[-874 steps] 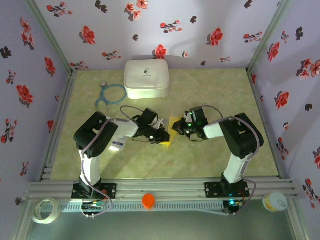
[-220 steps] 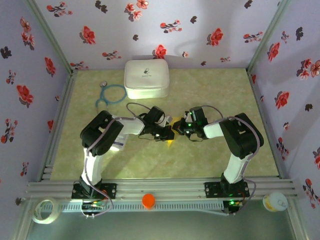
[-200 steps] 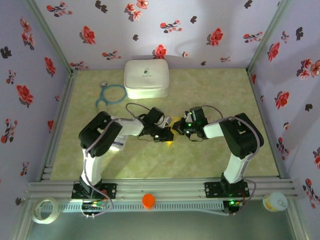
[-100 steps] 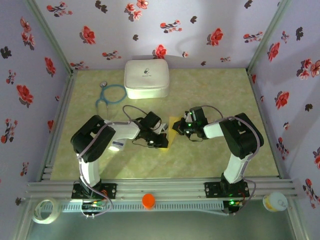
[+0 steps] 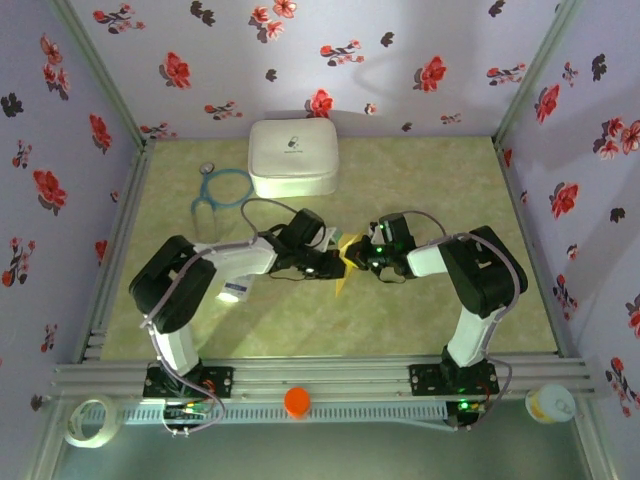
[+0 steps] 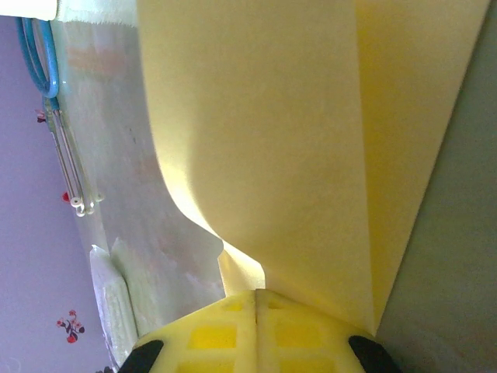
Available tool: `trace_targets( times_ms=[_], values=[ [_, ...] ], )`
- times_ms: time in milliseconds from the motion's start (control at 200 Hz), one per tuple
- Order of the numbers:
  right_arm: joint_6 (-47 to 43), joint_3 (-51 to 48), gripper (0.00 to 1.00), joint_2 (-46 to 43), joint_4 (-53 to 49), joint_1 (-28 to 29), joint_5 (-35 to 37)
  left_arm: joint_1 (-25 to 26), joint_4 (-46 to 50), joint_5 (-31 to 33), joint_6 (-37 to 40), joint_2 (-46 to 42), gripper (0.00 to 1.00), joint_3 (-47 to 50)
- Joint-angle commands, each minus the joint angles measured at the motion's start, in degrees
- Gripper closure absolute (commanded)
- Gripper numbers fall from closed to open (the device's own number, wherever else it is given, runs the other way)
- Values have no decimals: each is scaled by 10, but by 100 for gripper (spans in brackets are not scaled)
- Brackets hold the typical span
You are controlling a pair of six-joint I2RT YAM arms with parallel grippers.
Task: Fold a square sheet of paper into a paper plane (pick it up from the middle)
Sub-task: Fold the wing for the fifth time at the center of the table.
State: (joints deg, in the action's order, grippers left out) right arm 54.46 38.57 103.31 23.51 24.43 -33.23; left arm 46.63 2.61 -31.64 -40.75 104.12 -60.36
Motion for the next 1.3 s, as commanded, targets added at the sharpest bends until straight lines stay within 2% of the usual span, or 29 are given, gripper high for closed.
trace_targets(
  times_ms=[0,220,390,645,785,1020,1295],
  values=[
    [-9,-19,96,23,-72,-3,63,-2,-21,-26,-20,48,100,-32],
    [-9,-20,96,23,-71,-3,63,-1,-18,-34,-14,95,100,-50],
    [-9,-22,96,24,-70,-4,63,1,25,-24,5,104,100,-28],
    [-10,-22,96,25,-72,-4,66,12,73,-12,32,58,100,38],
    [-11,-21,96,25,-75,-5,65,21,103,-12,49,42,100,41],
    [-10,-20,96,23,-75,-5,64,40,114,-11,59,18,100,52],
    [2,-29,96,13,-67,-4,61,25,86,29,55,-60,100,63]
  ],
)
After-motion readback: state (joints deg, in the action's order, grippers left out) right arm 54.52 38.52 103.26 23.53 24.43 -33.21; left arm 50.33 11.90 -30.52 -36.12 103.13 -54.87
